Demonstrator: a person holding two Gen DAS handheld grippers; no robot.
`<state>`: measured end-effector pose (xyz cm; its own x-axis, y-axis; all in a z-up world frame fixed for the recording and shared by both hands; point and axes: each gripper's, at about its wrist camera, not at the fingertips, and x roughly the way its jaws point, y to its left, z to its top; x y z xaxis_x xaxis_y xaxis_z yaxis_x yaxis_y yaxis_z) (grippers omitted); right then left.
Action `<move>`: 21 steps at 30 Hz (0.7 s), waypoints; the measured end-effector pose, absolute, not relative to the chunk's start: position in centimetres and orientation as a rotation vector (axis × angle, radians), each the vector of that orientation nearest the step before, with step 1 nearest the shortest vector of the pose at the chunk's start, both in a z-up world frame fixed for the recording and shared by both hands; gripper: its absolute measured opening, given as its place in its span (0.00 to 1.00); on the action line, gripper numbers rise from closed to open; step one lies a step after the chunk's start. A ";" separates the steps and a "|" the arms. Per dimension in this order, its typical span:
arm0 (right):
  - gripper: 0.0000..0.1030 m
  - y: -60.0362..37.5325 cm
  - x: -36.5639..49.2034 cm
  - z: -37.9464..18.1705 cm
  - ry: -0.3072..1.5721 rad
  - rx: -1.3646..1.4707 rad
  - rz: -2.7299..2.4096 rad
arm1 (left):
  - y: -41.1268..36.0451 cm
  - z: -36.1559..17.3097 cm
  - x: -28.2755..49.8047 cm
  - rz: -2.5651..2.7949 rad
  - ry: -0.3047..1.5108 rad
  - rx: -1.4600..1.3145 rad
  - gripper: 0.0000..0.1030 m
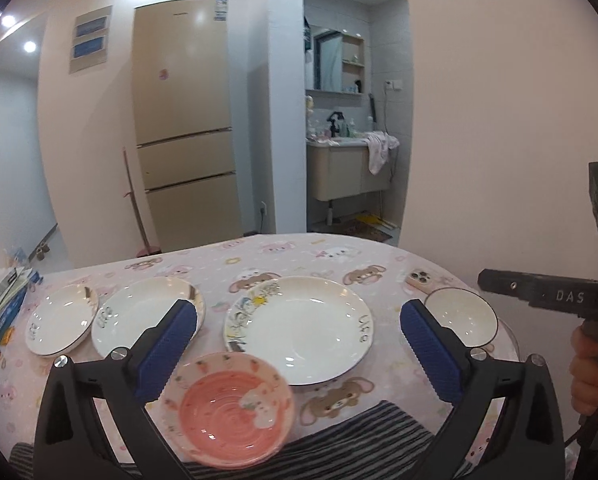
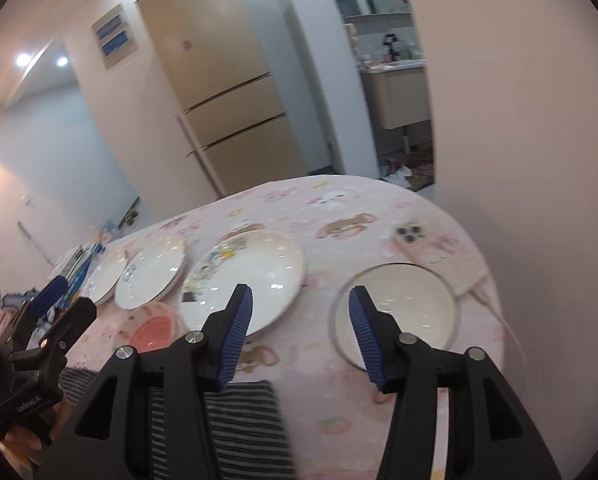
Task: Organize plates and bowls
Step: 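Move both grippers to the rim of the white ribbed bowl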
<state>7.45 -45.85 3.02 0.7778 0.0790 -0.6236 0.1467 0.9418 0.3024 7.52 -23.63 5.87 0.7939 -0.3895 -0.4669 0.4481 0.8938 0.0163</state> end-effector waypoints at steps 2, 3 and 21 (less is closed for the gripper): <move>0.48 -47.8 6.8 2.5 0.680 0.384 -0.072 | -25.3 5.5 8.1 -0.507 0.522 0.118 1.00; 0.48 -48.7 6.4 2.0 0.682 0.404 -0.091 | -26.1 5.1 8.6 -0.540 0.561 0.101 1.00; 0.48 -57.4 7.8 -9.0 0.830 0.837 -0.045 | -38.3 -4.4 16.9 -0.805 1.094 -0.050 0.45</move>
<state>7.83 -57.35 -8.96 0.6927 0.2736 -0.6674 0.3441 0.6879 0.6391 16.90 -38.31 -4.44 0.2110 -0.6026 -0.7697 0.5554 0.7219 -0.4129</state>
